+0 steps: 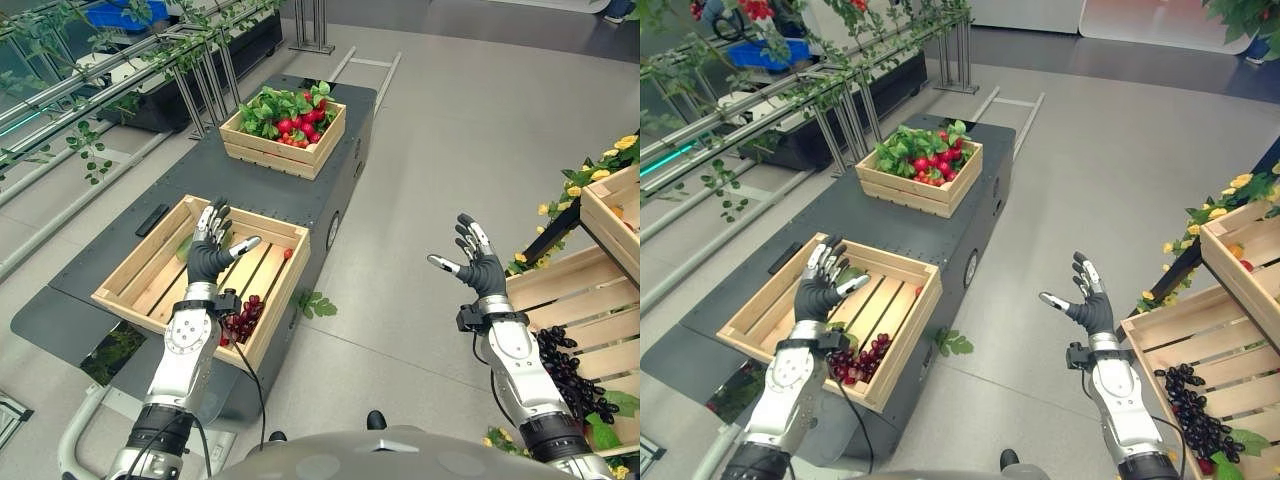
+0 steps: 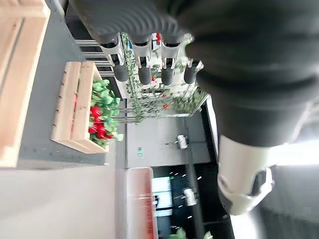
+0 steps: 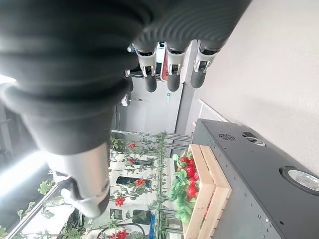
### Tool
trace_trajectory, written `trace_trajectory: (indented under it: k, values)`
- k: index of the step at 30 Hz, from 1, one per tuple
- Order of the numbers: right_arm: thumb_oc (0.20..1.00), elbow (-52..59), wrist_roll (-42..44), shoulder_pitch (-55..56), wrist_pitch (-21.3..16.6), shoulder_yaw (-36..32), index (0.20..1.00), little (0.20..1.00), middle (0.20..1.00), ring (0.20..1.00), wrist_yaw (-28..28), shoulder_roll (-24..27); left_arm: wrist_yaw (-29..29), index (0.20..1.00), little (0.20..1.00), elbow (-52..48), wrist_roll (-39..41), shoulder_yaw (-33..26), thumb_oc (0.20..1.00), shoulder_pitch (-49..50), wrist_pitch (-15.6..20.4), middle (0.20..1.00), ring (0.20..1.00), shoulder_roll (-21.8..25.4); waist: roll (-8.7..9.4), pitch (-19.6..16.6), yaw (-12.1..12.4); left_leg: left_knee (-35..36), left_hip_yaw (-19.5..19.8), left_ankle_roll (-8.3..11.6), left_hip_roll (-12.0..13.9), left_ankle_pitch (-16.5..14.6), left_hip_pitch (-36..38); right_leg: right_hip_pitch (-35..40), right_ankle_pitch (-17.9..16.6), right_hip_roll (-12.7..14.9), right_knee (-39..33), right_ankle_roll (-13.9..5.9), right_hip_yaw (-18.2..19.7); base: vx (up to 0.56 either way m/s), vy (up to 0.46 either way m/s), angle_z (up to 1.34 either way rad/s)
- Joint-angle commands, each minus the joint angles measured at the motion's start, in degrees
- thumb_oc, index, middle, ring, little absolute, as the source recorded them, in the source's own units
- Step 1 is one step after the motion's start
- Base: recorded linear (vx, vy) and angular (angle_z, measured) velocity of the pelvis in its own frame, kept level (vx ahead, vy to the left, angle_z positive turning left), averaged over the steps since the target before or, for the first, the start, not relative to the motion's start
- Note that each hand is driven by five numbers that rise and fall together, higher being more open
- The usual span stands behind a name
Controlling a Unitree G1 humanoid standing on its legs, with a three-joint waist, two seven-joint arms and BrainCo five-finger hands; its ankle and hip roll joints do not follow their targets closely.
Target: Pick up the fruits from the basket on one side to the basket on the other side
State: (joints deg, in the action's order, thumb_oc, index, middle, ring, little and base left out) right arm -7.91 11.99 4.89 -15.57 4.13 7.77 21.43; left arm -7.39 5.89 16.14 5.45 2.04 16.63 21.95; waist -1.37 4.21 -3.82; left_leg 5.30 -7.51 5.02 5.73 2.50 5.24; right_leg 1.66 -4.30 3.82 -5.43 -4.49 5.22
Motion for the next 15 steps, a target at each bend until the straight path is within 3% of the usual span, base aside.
trace_trajectory:
  k: [1,5,11,15]
  values:
    - [1.000,2.2,1.4,-3.3,-3.4,-3.0,1.000,1.000,1.000,1.000,-0.7,1.3,-1.4,1.000,1.000,0.6,-4.5,-3.4,1.000,-3.4,1.6,1.000,1.000,4.0,0.83,2.3,-0.6,-2.9,2.5,-1.08,-0.9,-2.4,-1.9,-0.2,4.9,3.2,5.4,-4.06,-1.9,-0.08,0.024,-0.05]
    - [1.000,2.7,0.9,-4.6,-3.5,-2.9,1.000,1.000,1.000,1.000,-1.1,2.6,-3.0,1.000,1.000,2.3,-9.4,-4.7,1.000,-5.0,1.4,1.000,1.000,7.3,-1.26,3.8,-1.1,-2.7,2.3,-0.69,-1.0,-1.5,-3.7,-2.4,4.6,3.3,5.8,-4.04,-1.6,-0.08,0.029,-0.04]
    - [1.000,3.4,-0.1,-8.8,-4.6,-2.0,1.000,1.000,1.000,1.000,0.1,5.1,-8.5,1.000,1.000,8.4,-25.0,-6.0,1.000,-11.6,-3.0,1.000,1.000,16.7,-5.16,9.4,-1.4,-3.7,2.7,0.03,-1.5,-0.5,-8.7,-8.2,4.9,3.3,8.1,-4.04,-1.6,-0.15,0.022,-0.02]
    - [1.000,4.4,-0.9,-10.5,-5.0,-1.2,1.000,1.000,1.000,1.000,0.8,5.8,-10.2,1.000,1.000,12.4,-26.7,-5.8,1.000,-15.0,-3.2,1.000,1.000,19.4,-6.41,12.0,-1.2,-3.9,2.5,0.30,-1.4,0.3,-10.6,-10.9,4.6,3.2,9.1,-4.05,-1.6,-0.12,0.004,-0.08]
